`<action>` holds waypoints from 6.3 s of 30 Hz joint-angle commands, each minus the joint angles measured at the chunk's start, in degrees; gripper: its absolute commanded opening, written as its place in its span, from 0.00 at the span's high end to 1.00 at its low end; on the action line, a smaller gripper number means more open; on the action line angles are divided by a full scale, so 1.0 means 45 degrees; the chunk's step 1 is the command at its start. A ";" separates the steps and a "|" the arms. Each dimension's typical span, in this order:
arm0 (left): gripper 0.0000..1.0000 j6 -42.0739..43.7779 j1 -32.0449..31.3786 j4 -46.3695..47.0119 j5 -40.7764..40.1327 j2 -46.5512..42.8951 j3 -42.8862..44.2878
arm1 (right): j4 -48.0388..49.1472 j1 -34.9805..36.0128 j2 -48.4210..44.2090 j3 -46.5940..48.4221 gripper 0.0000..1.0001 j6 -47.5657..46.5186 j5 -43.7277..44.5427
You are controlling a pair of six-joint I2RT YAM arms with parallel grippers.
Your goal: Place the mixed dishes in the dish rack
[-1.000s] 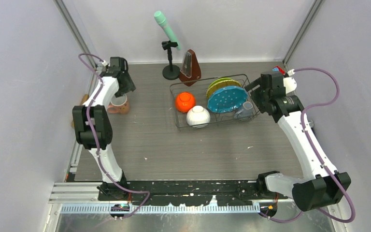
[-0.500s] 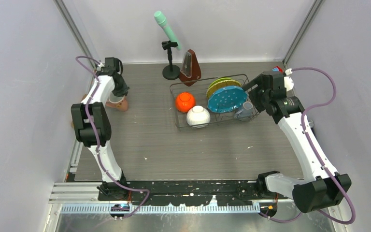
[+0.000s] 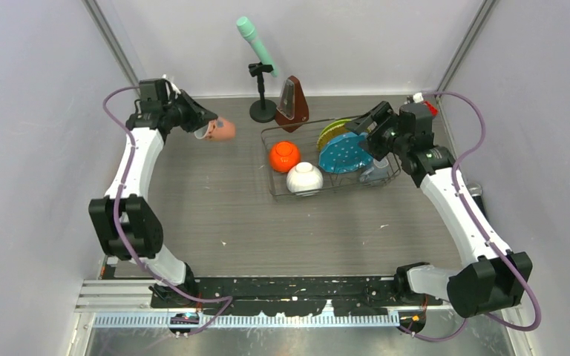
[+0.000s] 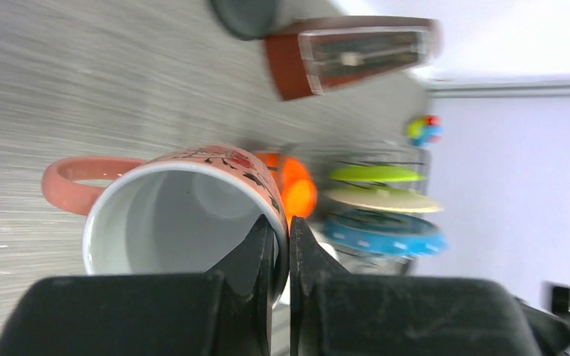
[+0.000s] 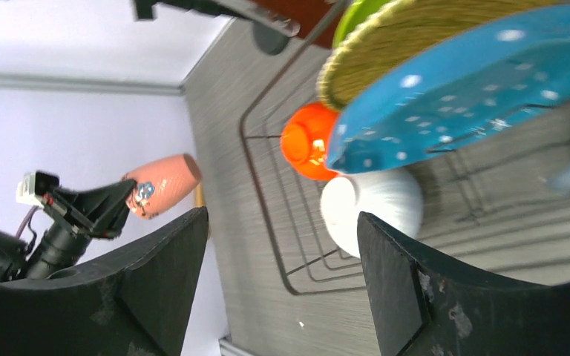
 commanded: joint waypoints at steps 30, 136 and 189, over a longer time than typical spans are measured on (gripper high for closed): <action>1.00 -1.2625 -0.2869 1.1007 0.8195 -0.2398 -0.2543 | 1.0796 0.3756 -0.0711 -0.2733 0.07 -1.4579 -0.5621; 0.36 0.4128 -1.0000 -0.4589 -1.0116 0.4069 0.2741 | -0.4852 0.2272 0.2209 0.5503 1.00 -1.6391 -0.1434; 0.22 0.3469 -0.6605 -0.3442 -0.5189 -0.0793 0.0006 | -0.9384 0.4669 0.9658 0.8900 1.00 -2.2174 0.2121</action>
